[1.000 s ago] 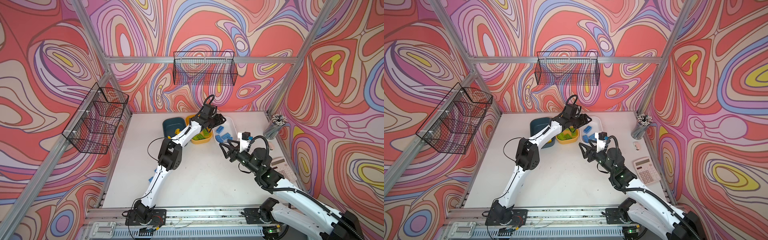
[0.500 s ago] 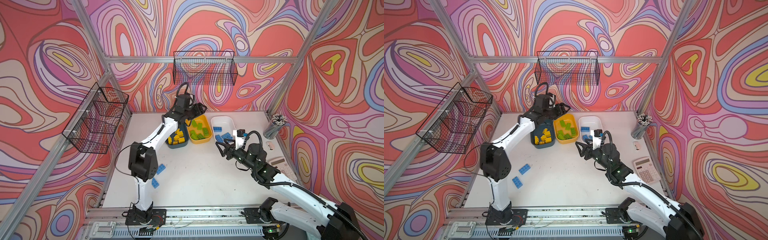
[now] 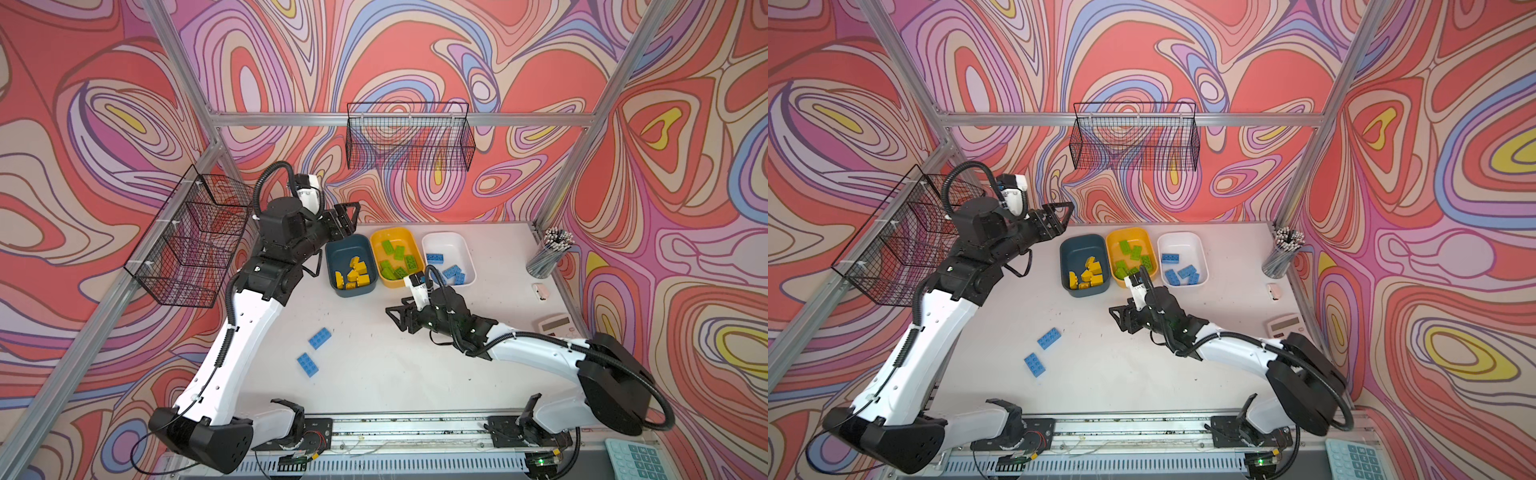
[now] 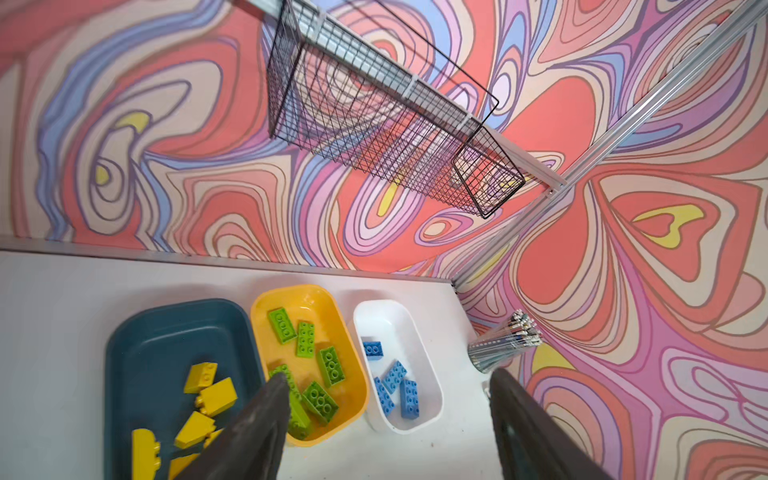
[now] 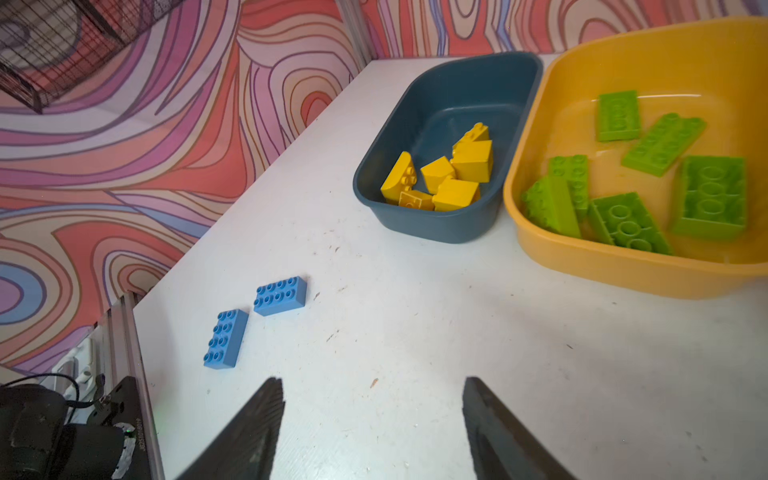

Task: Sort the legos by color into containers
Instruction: 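Raise the left arm away while the right gripper reaches the loose blue bricks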

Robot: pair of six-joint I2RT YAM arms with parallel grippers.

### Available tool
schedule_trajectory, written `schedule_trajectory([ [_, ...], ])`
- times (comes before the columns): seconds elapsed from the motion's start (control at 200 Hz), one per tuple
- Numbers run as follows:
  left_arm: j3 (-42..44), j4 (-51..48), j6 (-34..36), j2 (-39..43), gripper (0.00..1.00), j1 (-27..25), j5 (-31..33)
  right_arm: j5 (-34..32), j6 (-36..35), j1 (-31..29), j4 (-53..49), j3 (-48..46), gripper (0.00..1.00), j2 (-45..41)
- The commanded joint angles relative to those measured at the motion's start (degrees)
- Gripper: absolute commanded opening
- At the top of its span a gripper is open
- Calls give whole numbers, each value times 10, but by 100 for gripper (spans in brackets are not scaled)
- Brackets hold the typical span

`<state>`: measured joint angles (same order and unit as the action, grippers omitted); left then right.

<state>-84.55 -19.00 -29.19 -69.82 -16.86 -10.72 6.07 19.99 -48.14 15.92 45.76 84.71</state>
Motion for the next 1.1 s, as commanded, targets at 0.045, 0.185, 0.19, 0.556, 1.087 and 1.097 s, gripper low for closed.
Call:
schedule_trajectory([
  [0.045,78,-35,87,99,78,1,91,15,-47,-20,3,63,72,66],
  [0.185,178,4,100,219,79,1,170,28,-81,-37,-33,126,72,134],
  [0.19,181,7,101,222,79,1,172,28,-82,-38,-34,128,72,135],
  [0.556,334,122,124,381,83,1,261,-24,-102,-113,-95,299,98,328],
  [1.087,333,111,120,399,83,2,260,-178,-62,-186,-102,428,98,452],
  [1.097,333,111,119,399,83,2,259,-177,-61,-186,-103,430,98,453],
])
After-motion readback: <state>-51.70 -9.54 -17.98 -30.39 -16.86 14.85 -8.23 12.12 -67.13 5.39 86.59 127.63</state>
